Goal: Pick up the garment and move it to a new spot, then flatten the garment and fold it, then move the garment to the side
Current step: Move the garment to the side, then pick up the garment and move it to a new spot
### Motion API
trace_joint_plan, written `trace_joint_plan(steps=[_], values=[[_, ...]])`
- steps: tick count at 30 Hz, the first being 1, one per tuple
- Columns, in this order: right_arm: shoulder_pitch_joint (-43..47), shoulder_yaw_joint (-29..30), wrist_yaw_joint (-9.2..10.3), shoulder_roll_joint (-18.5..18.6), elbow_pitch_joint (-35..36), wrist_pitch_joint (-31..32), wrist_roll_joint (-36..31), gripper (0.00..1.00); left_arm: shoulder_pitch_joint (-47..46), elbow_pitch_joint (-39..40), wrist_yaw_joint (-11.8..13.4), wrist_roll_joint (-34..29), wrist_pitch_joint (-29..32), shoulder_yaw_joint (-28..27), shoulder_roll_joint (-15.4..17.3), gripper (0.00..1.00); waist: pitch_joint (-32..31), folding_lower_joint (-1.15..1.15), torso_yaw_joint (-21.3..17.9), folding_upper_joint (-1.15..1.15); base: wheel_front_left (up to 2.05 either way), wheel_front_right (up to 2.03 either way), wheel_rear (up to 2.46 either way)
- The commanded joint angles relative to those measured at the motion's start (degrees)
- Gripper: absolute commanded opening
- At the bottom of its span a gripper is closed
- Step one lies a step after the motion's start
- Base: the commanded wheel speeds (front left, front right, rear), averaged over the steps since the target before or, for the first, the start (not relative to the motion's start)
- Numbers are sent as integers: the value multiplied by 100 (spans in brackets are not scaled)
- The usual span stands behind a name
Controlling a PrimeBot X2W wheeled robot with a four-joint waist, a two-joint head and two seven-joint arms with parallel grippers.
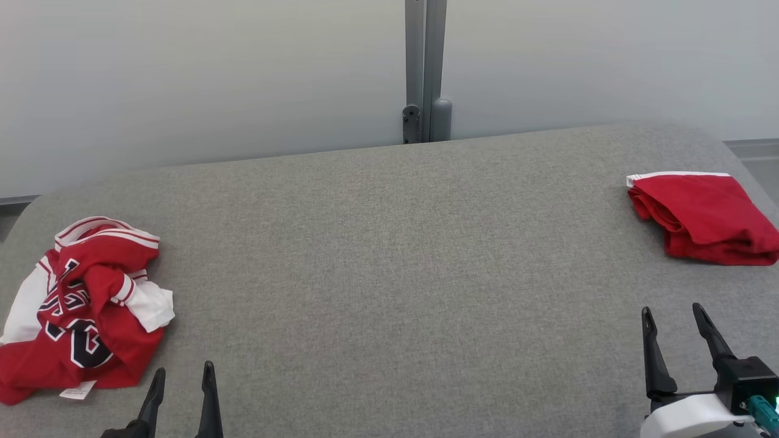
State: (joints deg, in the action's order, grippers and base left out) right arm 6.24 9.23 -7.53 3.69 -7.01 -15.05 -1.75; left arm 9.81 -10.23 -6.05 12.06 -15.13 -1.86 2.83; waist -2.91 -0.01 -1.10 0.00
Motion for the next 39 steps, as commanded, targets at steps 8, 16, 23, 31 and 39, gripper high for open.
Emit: trace_joint_plan(steps=[8, 16, 23, 31, 39], values=[[29, -29, 8, -46, -20, -16, -94, 100, -1, 22, -53, 45, -1, 51, 14, 100, -30, 1, 164, 0, 0, 0, 0], [209, -142, 8, -65, 33, -16, 5, 100, -96, 11, -49, 15, -1, 60, 17, 100, -101, 1, 1141, 0, 0, 0, 0], [52, -583, 8, -72, -65, -17, 197, 100, 257, 126, 3, 71, -1, -66, 15, 100, -227, 1, 2117, 0, 0, 0, 0], [6, -1008, 8, -70, -163, -17, 318, 100, 397, 265, 35, 114, -1, -189, 14, 100, -211, 1, 2327, 0, 0, 0, 0], [-90, -938, 8, -47, -39, -16, 128, 100, -459, 56, -87, 72, 0, 172, 15, 100, 392, 1, 2090, 0, 0, 0, 0]])
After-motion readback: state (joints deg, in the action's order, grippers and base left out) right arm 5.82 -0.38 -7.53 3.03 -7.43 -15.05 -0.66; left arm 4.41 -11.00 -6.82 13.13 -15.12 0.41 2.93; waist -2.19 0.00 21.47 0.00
